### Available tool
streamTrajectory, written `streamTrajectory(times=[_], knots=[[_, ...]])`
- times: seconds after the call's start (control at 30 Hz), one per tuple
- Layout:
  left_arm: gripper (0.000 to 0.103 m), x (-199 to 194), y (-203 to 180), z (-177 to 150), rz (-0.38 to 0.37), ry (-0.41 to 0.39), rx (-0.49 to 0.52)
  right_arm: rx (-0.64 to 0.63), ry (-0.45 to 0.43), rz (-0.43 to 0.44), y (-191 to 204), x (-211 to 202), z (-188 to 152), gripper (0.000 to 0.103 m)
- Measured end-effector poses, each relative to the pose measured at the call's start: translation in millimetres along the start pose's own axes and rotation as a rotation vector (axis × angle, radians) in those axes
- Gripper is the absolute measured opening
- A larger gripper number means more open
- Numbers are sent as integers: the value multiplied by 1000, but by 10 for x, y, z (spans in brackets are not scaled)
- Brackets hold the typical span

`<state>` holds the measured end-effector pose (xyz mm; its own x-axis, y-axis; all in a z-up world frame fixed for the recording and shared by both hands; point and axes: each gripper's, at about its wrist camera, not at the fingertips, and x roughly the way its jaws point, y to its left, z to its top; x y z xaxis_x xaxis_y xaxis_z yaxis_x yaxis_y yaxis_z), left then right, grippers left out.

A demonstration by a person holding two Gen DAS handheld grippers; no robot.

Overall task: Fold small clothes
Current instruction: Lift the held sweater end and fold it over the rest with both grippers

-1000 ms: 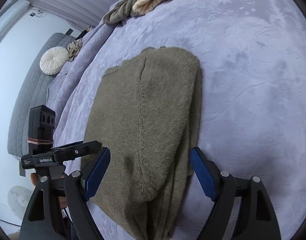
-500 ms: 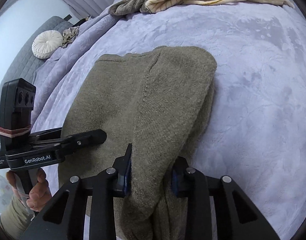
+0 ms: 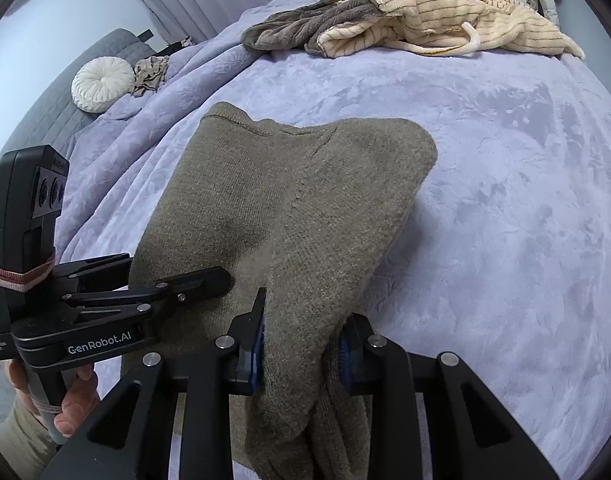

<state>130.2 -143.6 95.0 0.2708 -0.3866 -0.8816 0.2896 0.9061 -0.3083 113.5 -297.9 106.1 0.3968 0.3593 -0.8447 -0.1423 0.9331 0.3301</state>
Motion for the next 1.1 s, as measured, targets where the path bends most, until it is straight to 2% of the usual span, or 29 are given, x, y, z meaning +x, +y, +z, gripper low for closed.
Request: streamTrajectory(times=[0.47, 1.1], knots=[[43, -460, 36, -435, 19, -48, 13, -59, -34, -21, 524, -281, -280, 31], [43, -908, 112, -1305, 46, -73, 1, -115, -47, -19, 1126, -514, -1044, 31]])
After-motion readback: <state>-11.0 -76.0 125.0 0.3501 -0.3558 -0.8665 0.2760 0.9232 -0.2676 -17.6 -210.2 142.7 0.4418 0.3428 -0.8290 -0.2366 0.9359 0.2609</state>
